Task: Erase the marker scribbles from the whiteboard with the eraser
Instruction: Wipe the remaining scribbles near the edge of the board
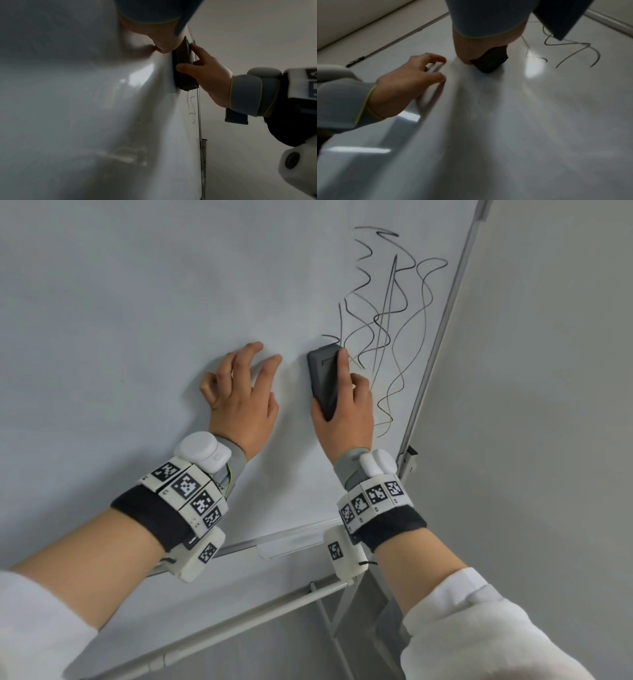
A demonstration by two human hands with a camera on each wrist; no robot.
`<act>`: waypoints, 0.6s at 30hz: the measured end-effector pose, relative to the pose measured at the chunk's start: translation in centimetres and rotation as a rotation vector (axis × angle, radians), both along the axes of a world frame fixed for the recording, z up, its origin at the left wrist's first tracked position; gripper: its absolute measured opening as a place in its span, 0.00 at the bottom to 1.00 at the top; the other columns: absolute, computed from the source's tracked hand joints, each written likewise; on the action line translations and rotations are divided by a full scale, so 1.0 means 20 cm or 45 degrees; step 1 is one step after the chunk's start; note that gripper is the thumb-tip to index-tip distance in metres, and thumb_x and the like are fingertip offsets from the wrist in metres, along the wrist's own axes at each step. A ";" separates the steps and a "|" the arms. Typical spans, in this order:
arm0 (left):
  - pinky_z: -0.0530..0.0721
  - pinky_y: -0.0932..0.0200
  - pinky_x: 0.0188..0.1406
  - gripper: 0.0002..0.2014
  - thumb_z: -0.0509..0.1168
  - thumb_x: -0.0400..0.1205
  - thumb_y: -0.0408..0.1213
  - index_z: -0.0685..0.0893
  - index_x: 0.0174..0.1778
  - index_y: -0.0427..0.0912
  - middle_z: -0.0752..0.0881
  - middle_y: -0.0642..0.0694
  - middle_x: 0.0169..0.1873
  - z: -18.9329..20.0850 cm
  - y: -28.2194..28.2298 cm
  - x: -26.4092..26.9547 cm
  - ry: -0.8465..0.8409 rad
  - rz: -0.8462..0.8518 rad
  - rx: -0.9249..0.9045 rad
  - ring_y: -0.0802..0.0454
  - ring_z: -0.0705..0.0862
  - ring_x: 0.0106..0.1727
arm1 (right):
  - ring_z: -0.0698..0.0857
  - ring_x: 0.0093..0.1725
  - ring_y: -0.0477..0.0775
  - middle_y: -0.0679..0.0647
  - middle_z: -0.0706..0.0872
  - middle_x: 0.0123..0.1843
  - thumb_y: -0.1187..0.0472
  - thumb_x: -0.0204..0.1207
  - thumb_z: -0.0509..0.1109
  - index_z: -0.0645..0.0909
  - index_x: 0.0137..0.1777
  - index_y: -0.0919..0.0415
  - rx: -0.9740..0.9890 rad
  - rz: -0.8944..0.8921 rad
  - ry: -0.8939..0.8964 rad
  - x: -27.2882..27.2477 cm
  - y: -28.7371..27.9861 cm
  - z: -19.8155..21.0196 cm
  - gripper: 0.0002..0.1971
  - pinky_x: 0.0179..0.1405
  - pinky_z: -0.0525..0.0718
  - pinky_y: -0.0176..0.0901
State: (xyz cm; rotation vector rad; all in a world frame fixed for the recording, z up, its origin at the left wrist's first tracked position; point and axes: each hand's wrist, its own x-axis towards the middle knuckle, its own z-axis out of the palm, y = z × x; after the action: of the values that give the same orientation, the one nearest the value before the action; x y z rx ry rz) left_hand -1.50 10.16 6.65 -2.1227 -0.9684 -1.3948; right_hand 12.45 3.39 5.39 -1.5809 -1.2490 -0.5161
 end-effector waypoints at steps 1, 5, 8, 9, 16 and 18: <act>0.59 0.46 0.56 0.24 0.60 0.72 0.32 0.75 0.66 0.49 0.64 0.47 0.70 0.00 0.00 0.00 -0.004 -0.001 0.001 0.45 0.61 0.68 | 0.77 0.53 0.65 0.62 0.76 0.59 0.60 0.71 0.73 0.58 0.82 0.55 -0.003 -0.012 -0.018 0.03 0.00 0.01 0.40 0.48 0.79 0.49; 0.60 0.46 0.55 0.24 0.57 0.73 0.33 0.75 0.66 0.50 0.68 0.44 0.70 0.03 0.02 -0.01 -0.001 0.003 -0.012 0.45 0.61 0.68 | 0.76 0.58 0.62 0.60 0.71 0.65 0.59 0.75 0.70 0.51 0.83 0.51 -0.024 -0.137 0.216 0.18 -0.02 0.08 0.41 0.55 0.80 0.54; 0.58 0.48 0.55 0.23 0.56 0.73 0.34 0.75 0.66 0.50 0.68 0.44 0.70 0.05 0.03 -0.01 -0.007 0.011 -0.010 0.45 0.61 0.68 | 0.76 0.57 0.62 0.60 0.71 0.64 0.58 0.75 0.69 0.49 0.84 0.53 -0.007 -0.168 0.280 0.18 0.00 0.11 0.41 0.55 0.81 0.58; 0.59 0.48 0.56 0.23 0.56 0.73 0.34 0.75 0.66 0.50 0.68 0.44 0.70 0.06 0.04 -0.01 -0.015 0.007 -0.009 0.45 0.60 0.68 | 0.76 0.57 0.62 0.61 0.71 0.64 0.59 0.75 0.70 0.49 0.84 0.55 0.003 -0.139 0.253 0.14 0.01 0.12 0.42 0.55 0.80 0.58; 0.64 0.42 0.56 0.23 0.61 0.73 0.33 0.75 0.66 0.50 0.62 0.47 0.70 0.10 0.03 0.00 -0.036 -0.027 -0.016 0.45 0.60 0.69 | 0.77 0.52 0.65 0.65 0.75 0.59 0.59 0.72 0.73 0.57 0.82 0.60 0.010 -0.018 -0.075 -0.01 0.05 0.15 0.40 0.50 0.78 0.50; 0.64 0.42 0.55 0.24 0.61 0.73 0.33 0.75 0.66 0.50 0.62 0.48 0.71 0.12 0.04 -0.01 -0.038 -0.025 -0.014 0.45 0.60 0.68 | 0.76 0.53 0.66 0.66 0.74 0.59 0.60 0.73 0.72 0.57 0.82 0.59 0.016 -0.039 -0.081 0.07 0.04 0.17 0.40 0.54 0.77 0.52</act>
State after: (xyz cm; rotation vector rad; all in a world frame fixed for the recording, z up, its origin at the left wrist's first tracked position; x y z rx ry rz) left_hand -1.61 10.90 9.01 -2.1304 -0.9708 -1.4374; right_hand 13.76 4.22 8.84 -1.5855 -1.2685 -0.5964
